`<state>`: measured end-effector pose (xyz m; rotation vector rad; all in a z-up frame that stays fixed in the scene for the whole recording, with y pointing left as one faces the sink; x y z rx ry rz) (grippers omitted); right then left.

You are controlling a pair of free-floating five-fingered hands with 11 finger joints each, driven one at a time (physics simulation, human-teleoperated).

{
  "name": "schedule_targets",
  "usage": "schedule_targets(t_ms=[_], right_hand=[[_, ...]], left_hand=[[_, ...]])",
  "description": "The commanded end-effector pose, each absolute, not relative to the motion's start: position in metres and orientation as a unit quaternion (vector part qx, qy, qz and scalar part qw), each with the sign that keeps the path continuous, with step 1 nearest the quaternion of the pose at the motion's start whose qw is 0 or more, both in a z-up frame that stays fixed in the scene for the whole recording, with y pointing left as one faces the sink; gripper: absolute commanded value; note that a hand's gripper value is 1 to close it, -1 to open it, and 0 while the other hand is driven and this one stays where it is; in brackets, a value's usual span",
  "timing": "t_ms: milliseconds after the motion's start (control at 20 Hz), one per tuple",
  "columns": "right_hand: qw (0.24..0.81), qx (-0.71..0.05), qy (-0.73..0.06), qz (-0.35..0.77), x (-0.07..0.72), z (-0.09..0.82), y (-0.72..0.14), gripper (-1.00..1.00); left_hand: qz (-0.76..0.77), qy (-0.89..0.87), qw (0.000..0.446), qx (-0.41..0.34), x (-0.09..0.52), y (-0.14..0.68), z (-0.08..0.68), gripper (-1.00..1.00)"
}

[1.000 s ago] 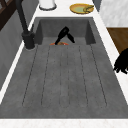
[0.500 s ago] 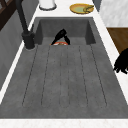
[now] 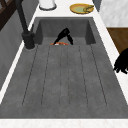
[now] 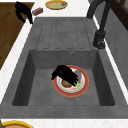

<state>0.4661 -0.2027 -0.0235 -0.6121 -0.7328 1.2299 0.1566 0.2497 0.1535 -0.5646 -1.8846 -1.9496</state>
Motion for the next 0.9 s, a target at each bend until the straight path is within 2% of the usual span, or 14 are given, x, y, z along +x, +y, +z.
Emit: schedule_targets(t_ms=[0, 300, 650, 850], right_hand=[[0.724, -0.255, -0.305, 0.564, 0.447, -0.009, -0.203, -1.00], [0.724, -0.236, -0.285, 0.582, 0.456, -0.013, -0.204, -1.00], [0.739, -0.177, -0.244, 0.603, 0.467, -0.025, -0.206, -1.00], [0.732, -0.191, -0.247, 0.605, 0.478, -0.041, -0.206, -1.00]], left_hand=[[-0.692, -0.669, 0.185, -0.200, 0.157, 0.250, 0.153, 0.00], [-0.692, -0.669, 0.185, -0.200, 0.157, 0.250, 0.153, 0.00], [-0.692, -0.669, 0.185, -0.200, 0.157, 0.250, 0.153, 0.00], [-0.692, -0.669, 0.185, -0.200, 0.157, 0.250, 0.153, 0.00]])
